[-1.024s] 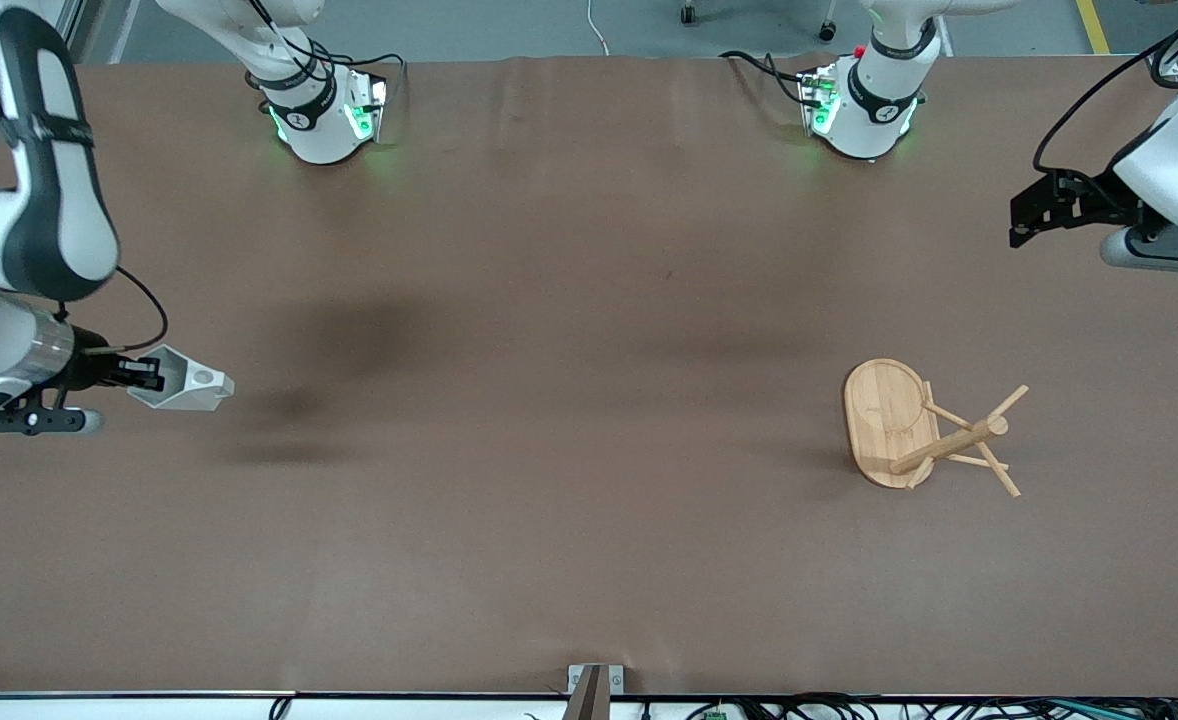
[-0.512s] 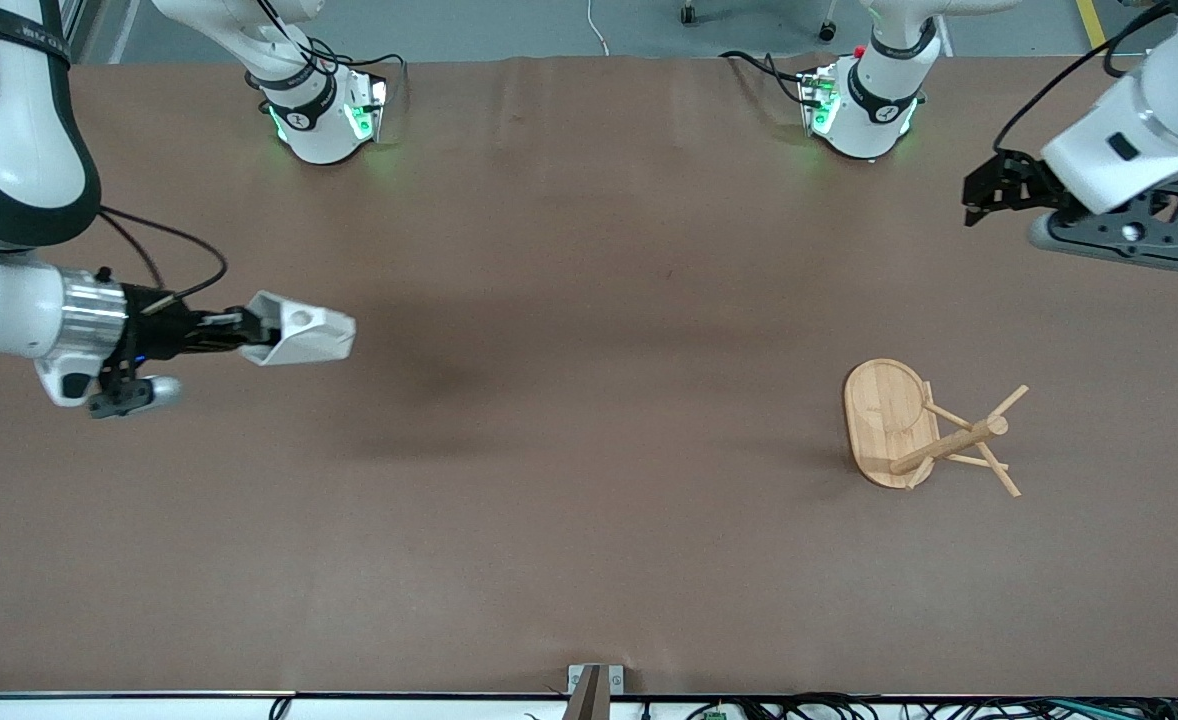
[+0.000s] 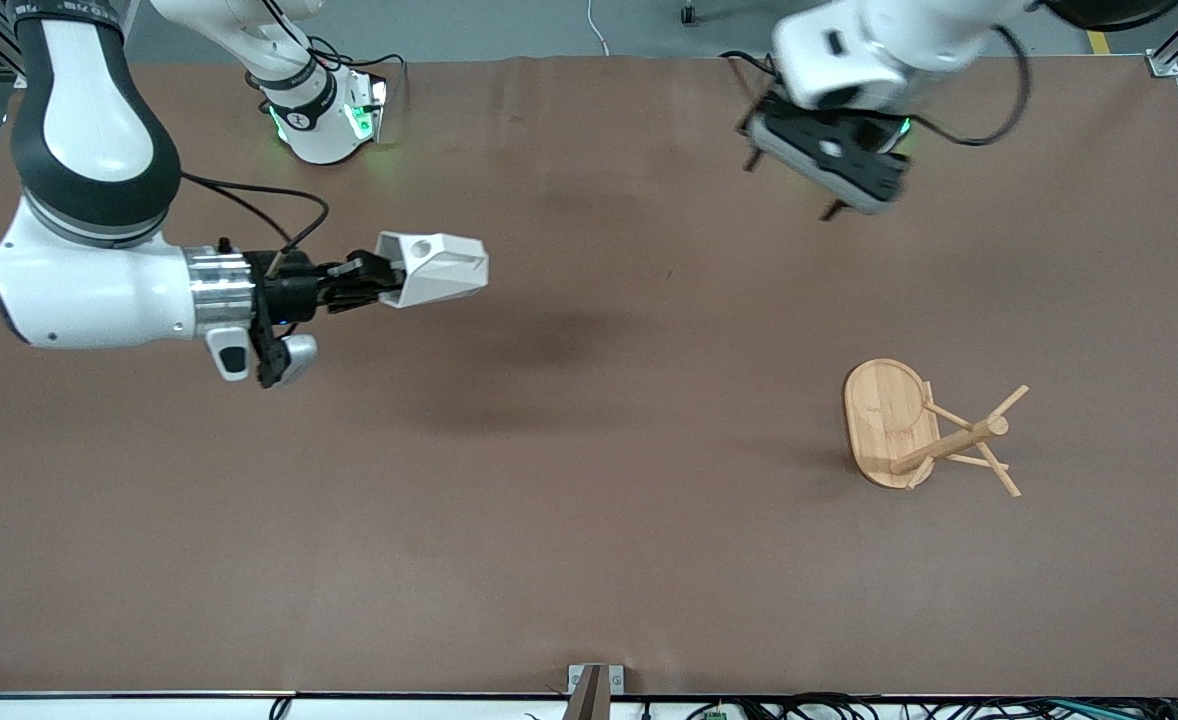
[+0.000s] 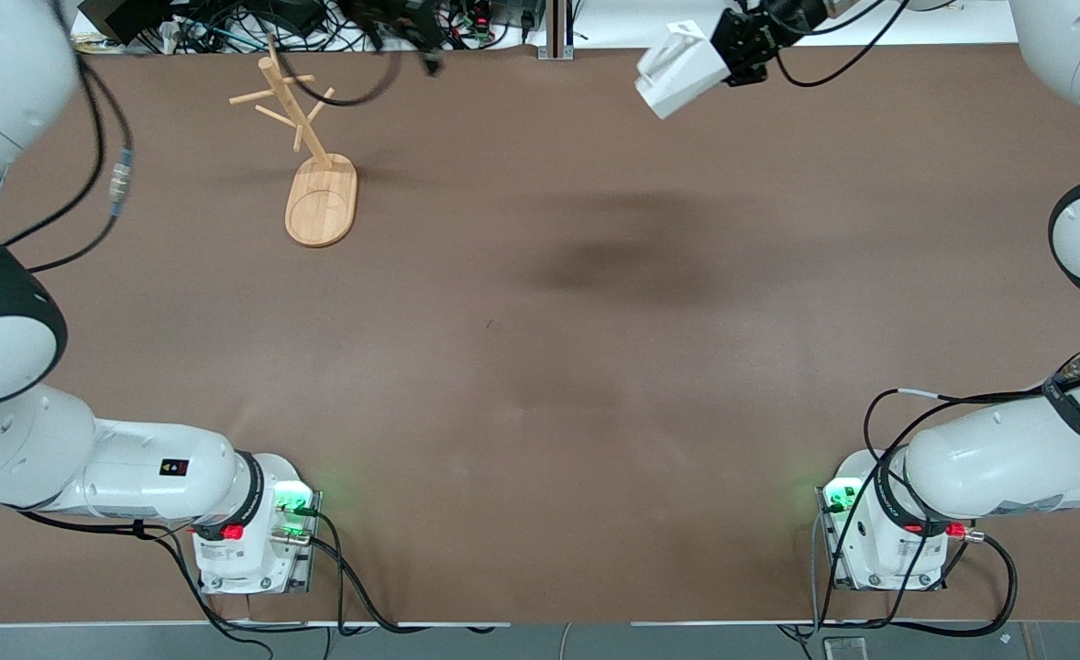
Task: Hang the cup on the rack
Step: 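Lift the cup with the right gripper while the left gripper approaches it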
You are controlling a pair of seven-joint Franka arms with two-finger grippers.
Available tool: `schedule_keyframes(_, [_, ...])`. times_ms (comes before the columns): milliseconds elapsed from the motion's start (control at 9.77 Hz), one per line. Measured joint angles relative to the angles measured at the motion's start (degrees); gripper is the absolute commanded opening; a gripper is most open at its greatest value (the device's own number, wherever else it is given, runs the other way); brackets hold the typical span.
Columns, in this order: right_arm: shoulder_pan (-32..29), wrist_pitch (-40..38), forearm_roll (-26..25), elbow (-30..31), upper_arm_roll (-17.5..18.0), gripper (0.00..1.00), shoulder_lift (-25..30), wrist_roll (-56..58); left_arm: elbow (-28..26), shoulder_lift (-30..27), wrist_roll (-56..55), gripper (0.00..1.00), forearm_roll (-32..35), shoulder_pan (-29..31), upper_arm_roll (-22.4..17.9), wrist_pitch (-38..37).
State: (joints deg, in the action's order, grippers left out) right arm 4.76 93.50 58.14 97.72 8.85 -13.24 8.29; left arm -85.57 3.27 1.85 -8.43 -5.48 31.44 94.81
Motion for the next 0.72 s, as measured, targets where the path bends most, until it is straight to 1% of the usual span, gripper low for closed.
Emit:
schedule_keyframes(102, [0.8,2.0,3.3,1.0,0.8,0.01,0.0,0.0,0.0,1.1,-0.1,1.0,0.0,-2.9,1.1,3.6])
schedule_keyframes(307, [1.3,7.3,6.9,2.9,4.4,0.01,0.0,-1.4,0.4,3.1,-0.1,1.0,0.0,-8.4,1.3,9.5])
schedule_keyframes(409, [1.5,8.5,8.1,3.2,5.8,0.01,0.0,-2.2,1.6,4.1,0.6,1.0,0.0,-10.0,1.3,10.6])
schedule_keyframes(512, [1.5,8.7,8.6,3.2,6.5,0.01,0.0,-2.5,3.0,5.0,2.6,1.0,0.1,-10.9,1.3,10.9])
schedule_keyframes(717, [1.5,8.1,9.0,3.3,6.6,0.01,0.0,-2.6,3.7,7.7,10.2,1.0,1.0,-11.8,1.3,14.7])
